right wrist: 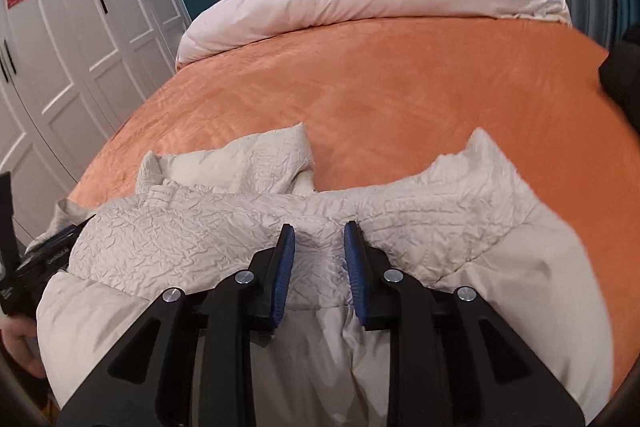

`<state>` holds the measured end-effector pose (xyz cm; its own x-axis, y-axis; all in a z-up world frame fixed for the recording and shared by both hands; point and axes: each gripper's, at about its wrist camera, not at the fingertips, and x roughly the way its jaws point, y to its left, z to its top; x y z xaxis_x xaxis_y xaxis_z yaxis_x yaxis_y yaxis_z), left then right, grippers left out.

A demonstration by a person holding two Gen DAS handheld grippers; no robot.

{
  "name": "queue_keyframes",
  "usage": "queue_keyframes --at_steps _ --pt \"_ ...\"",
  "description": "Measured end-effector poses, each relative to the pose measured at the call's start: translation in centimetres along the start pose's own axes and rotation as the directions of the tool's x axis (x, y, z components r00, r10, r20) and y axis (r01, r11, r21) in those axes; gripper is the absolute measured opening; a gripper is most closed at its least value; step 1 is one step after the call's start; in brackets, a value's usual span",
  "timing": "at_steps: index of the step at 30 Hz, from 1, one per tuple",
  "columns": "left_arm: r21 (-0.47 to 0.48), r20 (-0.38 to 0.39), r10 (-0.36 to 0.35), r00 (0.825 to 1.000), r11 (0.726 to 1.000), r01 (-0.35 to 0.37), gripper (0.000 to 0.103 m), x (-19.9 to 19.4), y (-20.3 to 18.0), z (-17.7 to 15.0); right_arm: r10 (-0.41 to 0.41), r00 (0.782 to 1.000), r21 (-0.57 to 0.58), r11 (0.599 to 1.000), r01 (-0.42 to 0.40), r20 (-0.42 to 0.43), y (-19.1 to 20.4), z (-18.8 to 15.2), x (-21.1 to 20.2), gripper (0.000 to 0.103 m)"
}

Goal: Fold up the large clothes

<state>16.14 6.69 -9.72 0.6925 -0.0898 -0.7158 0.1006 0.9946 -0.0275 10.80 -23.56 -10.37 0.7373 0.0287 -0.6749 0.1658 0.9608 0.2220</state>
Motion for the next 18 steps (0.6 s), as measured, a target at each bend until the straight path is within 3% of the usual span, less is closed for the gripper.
queue_keyframes --at_steps 18 --pt "-0.019 -0.070 -0.019 0.997 1.000 0.017 0.085 4.0 -0.5 -0.6 0.045 0.999 0.063 0.997 -0.044 -0.028 -0.5 -0.9 3.2 0.024"
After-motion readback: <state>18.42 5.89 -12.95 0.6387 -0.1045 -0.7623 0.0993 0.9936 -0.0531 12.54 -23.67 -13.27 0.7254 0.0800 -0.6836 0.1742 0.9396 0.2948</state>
